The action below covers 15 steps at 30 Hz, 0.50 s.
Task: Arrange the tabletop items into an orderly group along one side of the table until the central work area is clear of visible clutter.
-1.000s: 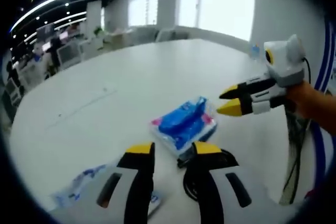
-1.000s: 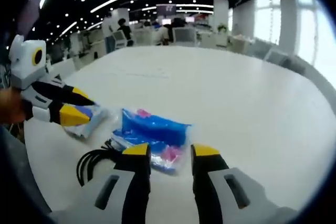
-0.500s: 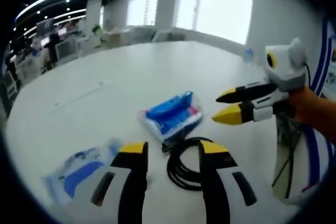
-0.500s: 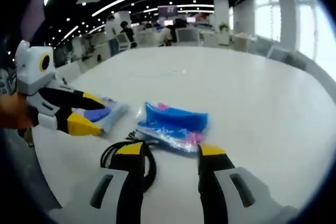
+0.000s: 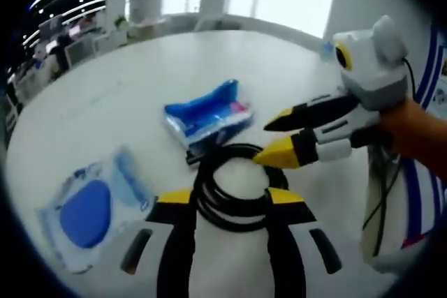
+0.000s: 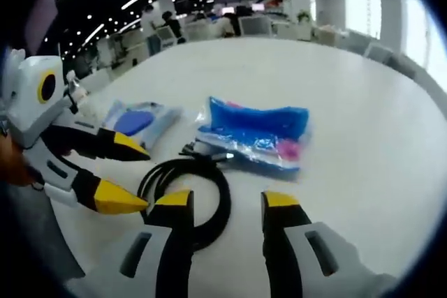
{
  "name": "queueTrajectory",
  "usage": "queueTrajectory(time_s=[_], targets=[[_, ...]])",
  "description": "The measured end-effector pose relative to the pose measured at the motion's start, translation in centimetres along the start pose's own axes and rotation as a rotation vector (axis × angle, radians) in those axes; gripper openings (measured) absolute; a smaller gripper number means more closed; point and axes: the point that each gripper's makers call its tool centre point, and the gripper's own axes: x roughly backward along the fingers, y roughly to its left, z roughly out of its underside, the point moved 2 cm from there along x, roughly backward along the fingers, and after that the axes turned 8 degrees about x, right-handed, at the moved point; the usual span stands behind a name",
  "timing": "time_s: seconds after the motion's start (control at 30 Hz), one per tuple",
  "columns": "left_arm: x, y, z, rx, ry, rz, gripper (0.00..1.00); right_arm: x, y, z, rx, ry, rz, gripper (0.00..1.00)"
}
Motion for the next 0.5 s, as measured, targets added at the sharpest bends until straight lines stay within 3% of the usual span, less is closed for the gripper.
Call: queueTrajectory(time_s=[0.5], targets=[[-1.1, 0.9, 1.0, 0.053, 0.022, -0.052, 0.24, -1.5, 0.8, 0.8, -0.019, 0.028, -0.012, 0.31]])
